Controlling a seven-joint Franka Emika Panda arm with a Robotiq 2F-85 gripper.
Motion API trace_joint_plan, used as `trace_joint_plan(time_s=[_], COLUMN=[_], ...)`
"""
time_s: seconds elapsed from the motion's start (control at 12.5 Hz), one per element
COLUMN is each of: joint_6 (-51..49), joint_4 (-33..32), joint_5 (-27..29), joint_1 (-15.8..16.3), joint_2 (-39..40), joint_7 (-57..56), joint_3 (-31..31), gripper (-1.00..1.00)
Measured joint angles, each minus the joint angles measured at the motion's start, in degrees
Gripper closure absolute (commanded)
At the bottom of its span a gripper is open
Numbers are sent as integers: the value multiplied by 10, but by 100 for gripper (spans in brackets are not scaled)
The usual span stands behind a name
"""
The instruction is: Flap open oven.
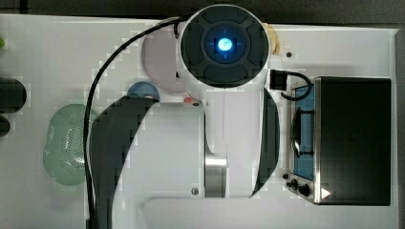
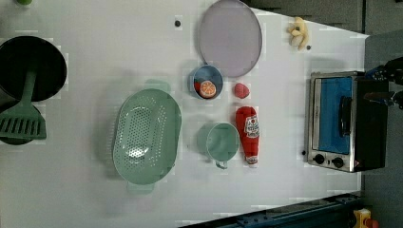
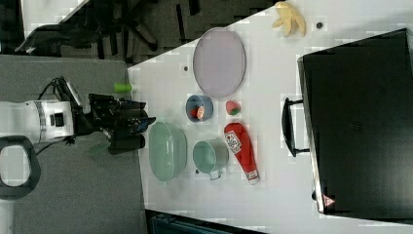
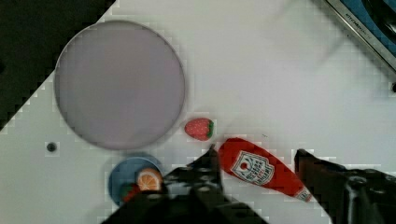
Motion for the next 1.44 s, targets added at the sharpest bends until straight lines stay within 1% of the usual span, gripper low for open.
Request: trace_joint_plan(time_s=[0.16,0.24,0.32,0.4,0.48,0.64,0.96,1.04,1.28,1.44], joint_6=[-52,-68,-77,-76,-75,-75,-66,-65,-57,-39], joint_4=[-112,-147,-156,-150,-140,-123,-134,-139,-144,-154], joint_5=[-12,-12,-12,-13,-12,-16,-16,-19,-22,-21], joint_1=[-6,-9,-12,-17,-22,-27,-29,-31,-31,-29], joint_2=[-100,-150,-187,-211,-226,-232,-198,-188,-163,-165], joint_7=[0,0,0,0,0,0,0,0,-11,-77], joint_3=[-6,-16,-25,-29,-31,-31,-30,-28,-33,-48], gripper=[-79,-100,-100,-100,-90,-39,55,65,65,65])
